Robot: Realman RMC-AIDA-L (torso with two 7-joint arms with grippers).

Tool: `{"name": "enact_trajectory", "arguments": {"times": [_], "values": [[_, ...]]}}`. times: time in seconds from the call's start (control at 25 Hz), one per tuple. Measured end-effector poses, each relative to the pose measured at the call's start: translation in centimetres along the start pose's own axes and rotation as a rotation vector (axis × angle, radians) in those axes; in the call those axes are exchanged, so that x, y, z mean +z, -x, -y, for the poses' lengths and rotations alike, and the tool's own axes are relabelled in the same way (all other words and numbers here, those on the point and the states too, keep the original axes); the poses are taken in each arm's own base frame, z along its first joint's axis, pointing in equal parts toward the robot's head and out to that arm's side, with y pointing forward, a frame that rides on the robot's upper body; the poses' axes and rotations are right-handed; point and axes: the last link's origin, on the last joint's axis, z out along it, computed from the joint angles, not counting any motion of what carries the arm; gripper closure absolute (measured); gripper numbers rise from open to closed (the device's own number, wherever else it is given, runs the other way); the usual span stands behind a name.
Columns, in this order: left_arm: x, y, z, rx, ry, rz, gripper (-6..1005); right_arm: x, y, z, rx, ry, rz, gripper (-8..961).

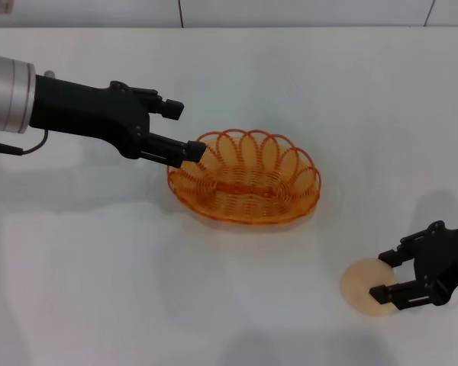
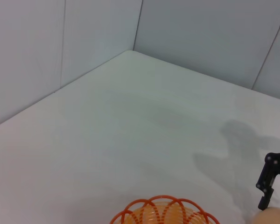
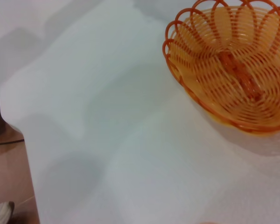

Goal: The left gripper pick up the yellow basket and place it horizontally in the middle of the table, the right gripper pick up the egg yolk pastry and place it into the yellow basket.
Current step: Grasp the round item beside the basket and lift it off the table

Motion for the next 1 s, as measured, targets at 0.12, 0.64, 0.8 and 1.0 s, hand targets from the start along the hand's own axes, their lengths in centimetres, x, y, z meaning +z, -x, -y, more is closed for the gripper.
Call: {"name": "enact_trajectory", "arguments": {"times": [0.12, 0.64, 0.8, 1.0], "values": [[0.0, 0.0, 0.0, 0.0, 0.0, 0.0, 109, 0.0, 0.0, 0.0, 0.0, 0.0, 0.0, 373], [0.0, 0.2, -0.1, 0.0, 0.002, -0.004, 110, -0.2, 0.5, -0.1, -0.009, 0.0, 0.018, 605], [-0.3, 0.4, 0.0, -0.001, -0.005, -0.001, 110, -0.7, 1.4, -0.3, -0.038, -0.005, 0.048, 655], [-0.7, 1.1, 0.1, 0.01, -0.015, 0.001, 110, -1.3, 3.0, -0.4, -0.074, -0.018, 0.101, 693]]}}
